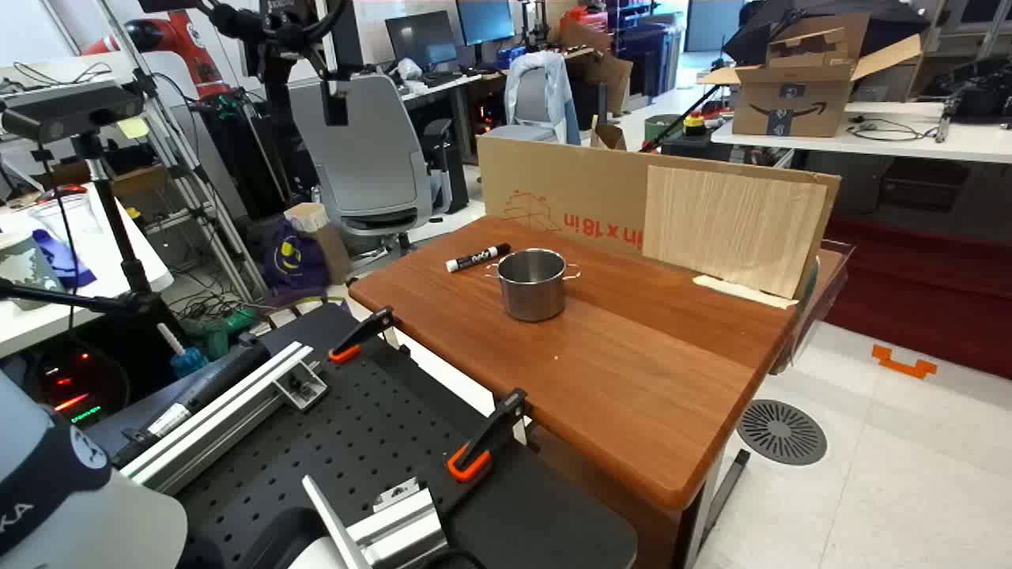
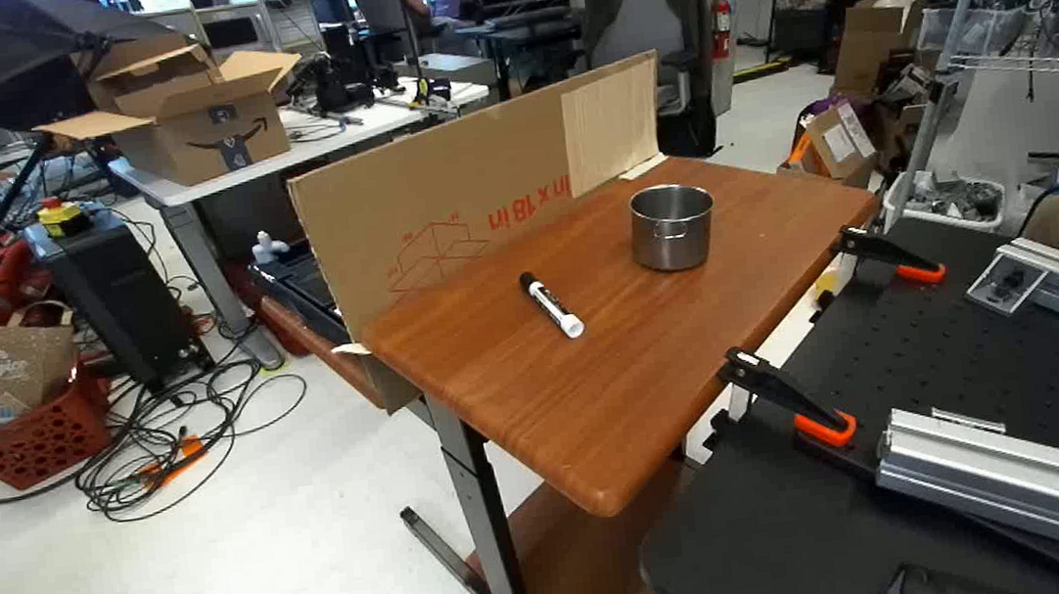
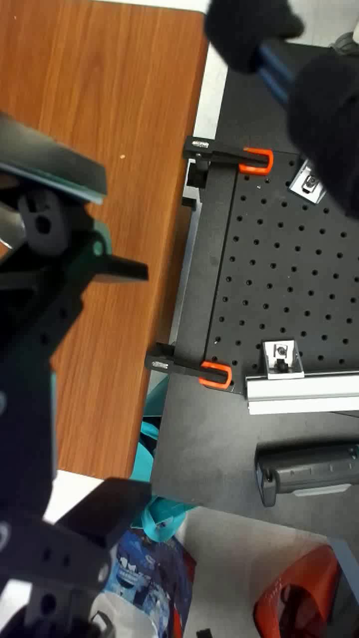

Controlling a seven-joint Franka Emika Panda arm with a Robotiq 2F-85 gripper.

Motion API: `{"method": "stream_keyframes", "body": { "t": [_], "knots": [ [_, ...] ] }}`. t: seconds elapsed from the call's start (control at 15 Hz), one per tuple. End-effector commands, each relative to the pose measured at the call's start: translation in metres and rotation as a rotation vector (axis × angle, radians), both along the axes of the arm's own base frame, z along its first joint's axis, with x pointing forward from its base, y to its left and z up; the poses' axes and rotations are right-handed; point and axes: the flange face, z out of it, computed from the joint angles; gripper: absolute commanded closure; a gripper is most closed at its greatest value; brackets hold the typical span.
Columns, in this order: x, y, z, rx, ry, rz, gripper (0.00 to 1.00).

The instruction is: Put the black marker inside the silver pot

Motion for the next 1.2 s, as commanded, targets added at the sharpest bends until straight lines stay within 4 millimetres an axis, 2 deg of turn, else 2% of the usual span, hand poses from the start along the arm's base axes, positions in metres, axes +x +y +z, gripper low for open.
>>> {"method": "stream_keyframes", "body": {
  "t": [0.0, 0.2, 0.4, 0.67, 1.13],
  "knots": [
    [0.001, 0.000, 0.001, 0.000, -0.001, 0.000, 0.00],
    [0.001, 0.000, 0.002, 0.001, -0.002, 0.000, 0.00],
    [0.014, 0.003, -0.013, 0.013, -0.015, -0.039, 0.00],
    [0.038, 0.006, -0.039, 0.057, -0.092, -0.110, 0.00],
    [0.093, 0.008, -0.095, 0.167, -0.197, -0.245, 0.00]
  ]
}}
